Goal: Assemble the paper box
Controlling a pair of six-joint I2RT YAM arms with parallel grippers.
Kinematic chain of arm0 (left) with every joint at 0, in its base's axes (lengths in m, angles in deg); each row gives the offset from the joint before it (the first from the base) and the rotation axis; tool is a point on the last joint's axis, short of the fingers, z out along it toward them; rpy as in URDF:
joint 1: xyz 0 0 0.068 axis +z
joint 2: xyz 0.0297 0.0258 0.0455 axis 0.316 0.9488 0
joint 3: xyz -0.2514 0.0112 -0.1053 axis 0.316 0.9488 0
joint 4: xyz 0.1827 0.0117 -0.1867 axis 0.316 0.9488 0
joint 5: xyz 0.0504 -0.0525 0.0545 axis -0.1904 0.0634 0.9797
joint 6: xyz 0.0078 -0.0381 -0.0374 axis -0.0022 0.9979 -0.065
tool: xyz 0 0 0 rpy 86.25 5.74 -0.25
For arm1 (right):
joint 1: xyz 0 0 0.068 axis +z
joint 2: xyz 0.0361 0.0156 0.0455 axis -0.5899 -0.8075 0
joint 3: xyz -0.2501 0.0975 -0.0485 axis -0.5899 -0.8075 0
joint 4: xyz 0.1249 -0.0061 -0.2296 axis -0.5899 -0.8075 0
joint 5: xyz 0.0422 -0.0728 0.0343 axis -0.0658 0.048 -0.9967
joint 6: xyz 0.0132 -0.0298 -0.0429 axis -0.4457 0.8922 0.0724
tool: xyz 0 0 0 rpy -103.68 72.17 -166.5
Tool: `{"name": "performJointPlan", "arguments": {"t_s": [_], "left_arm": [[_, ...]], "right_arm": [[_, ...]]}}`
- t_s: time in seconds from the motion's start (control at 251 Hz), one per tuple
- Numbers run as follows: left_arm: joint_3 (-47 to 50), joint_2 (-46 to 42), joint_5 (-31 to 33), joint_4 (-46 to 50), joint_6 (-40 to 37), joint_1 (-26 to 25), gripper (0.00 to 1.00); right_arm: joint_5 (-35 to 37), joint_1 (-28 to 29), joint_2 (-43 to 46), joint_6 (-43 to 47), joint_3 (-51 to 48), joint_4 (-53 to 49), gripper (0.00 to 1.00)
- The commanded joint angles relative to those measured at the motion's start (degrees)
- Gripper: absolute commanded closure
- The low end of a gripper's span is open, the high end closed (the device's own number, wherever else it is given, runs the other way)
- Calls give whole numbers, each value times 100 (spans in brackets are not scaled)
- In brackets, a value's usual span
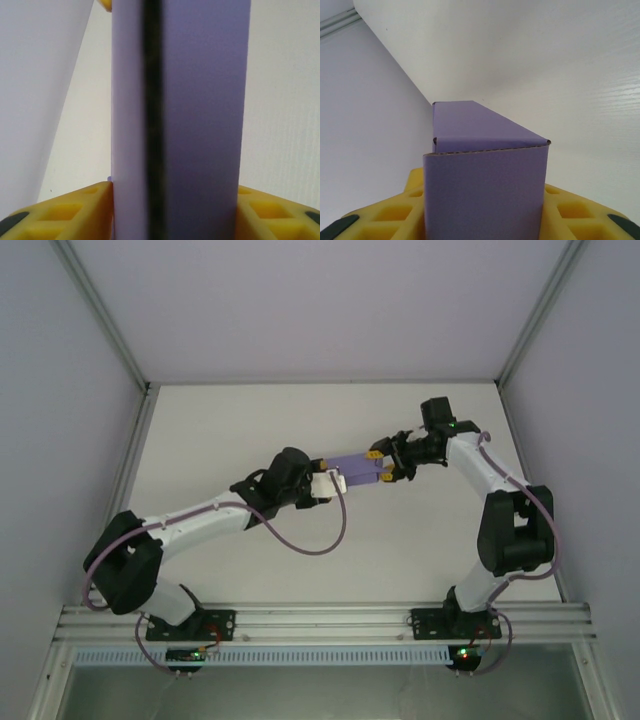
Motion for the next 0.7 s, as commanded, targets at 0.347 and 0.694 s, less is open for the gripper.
{"name": "performJointPlan", "arguments": {"t_s": [0.347, 0.694], "left_arm": [[-602, -176, -1168, 1732, 101, 492, 56], [-2446, 1318, -2969, 4975, 415, 1270, 63]], "right_arm": [[2085, -682, 1616, 1771, -99, -318, 2], [1648, -1162, 3099, 5760, -2223, 3560, 1]]}}
